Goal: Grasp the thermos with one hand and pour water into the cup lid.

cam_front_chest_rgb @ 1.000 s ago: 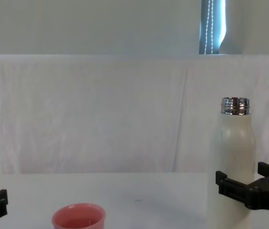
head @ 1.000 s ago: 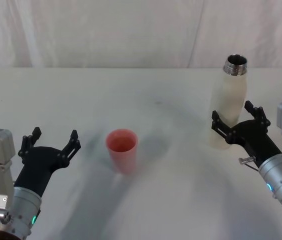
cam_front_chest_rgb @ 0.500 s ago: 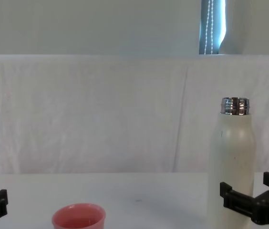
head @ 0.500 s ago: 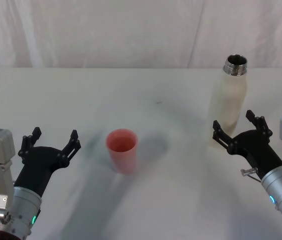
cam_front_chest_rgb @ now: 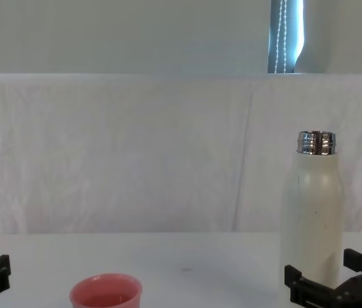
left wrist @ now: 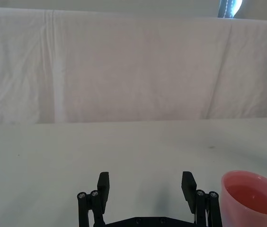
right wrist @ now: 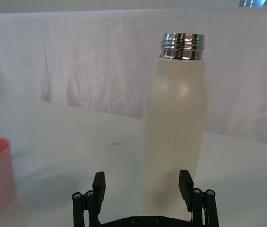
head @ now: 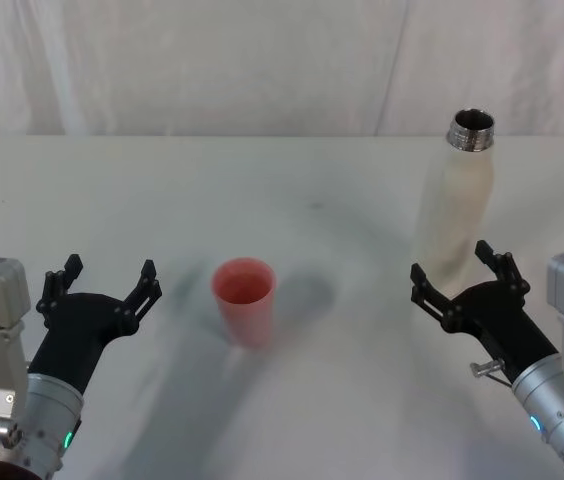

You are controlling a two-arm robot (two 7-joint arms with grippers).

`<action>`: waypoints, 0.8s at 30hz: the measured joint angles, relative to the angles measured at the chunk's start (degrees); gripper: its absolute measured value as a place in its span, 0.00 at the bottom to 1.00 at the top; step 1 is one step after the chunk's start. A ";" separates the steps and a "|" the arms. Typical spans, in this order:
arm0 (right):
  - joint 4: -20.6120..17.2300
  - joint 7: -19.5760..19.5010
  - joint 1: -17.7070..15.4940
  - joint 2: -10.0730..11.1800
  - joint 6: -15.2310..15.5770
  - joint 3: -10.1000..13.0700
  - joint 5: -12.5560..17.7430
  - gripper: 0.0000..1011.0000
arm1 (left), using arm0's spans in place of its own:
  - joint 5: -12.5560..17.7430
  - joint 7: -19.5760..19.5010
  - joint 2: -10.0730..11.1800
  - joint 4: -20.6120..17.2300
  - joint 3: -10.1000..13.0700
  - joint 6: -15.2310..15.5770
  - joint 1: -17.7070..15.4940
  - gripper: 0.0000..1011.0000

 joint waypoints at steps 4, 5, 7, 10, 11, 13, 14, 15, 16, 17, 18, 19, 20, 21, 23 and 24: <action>-0.26 0.26 -0.59 0.25 -0.10 -0.23 0.08 0.99 | 0.00 0.00 0.00 0.00 0.00 0.00 0.00 0.99; -0.29 0.27 -0.68 0.28 -0.11 -0.26 0.09 0.99 | 0.00 0.00 0.00 0.00 0.00 0.00 0.00 0.99; -0.36 0.29 -0.89 0.34 -0.17 -0.31 0.11 0.99 | 0.00 0.00 0.00 0.00 0.00 0.00 0.00 0.99; -0.47 0.32 -1.19 0.43 -0.30 -0.34 0.21 0.99 | 0.00 0.00 0.00 0.00 0.00 0.00 0.00 0.99; -0.50 0.32 -1.26 0.44 -0.32 -0.35 0.23 0.99 | 0.00 0.00 0.00 0.00 0.00 0.00 0.00 0.99; -0.61 0.35 -1.45 0.48 -0.36 -0.37 0.33 0.99 | 0.00 0.00 0.00 0.00 0.00 0.00 0.00 0.99; -0.64 0.35 -1.50 0.47 -0.38 -0.38 0.36 0.99 | 0.00 0.00 0.00 0.00 0.00 0.00 0.00 0.99; -0.72 0.36 -1.64 0.48 -0.46 -0.41 0.42 0.99 | 0.00 0.00 0.00 0.00 0.00 0.00 0.00 0.99; -0.74 0.36 -1.69 0.47 -0.48 -0.42 0.44 0.99 | 0.00 0.00 0.00 0.00 0.00 0.00 0.00 0.99; -0.77 0.37 -1.78 0.47 -0.54 -0.42 0.52 0.99 | 0.00 0.00 0.00 0.00 0.00 0.00 0.00 0.99; -0.81 0.41 -1.93 0.44 -0.60 -0.42 0.72 0.99 | 0.00 0.00 0.00 0.00 0.00 0.00 0.00 0.99; -0.81 0.47 -2.00 0.43 -0.62 -0.42 0.85 0.99 | 0.00 0.00 0.00 0.00 0.00 0.00 0.00 0.99; -0.81 0.62 -2.10 0.40 -0.68 -0.42 1.12 0.99 | 0.00 0.00 0.00 0.00 0.00 0.00 0.00 0.99; -0.82 0.68 -2.13 0.39 -0.71 -0.42 1.24 0.99 | 0.00 0.00 0.00 0.00 0.00 0.00 0.00 0.99; -0.82 0.68 -2.13 0.38 -0.71 -0.41 1.24 0.99 | 0.00 0.00 0.00 0.00 0.00 0.00 0.00 0.99; -0.82 0.69 -2.12 0.38 -0.71 -0.41 1.24 0.99 | 0.00 0.00 0.00 0.00 0.00 0.00 0.00 0.99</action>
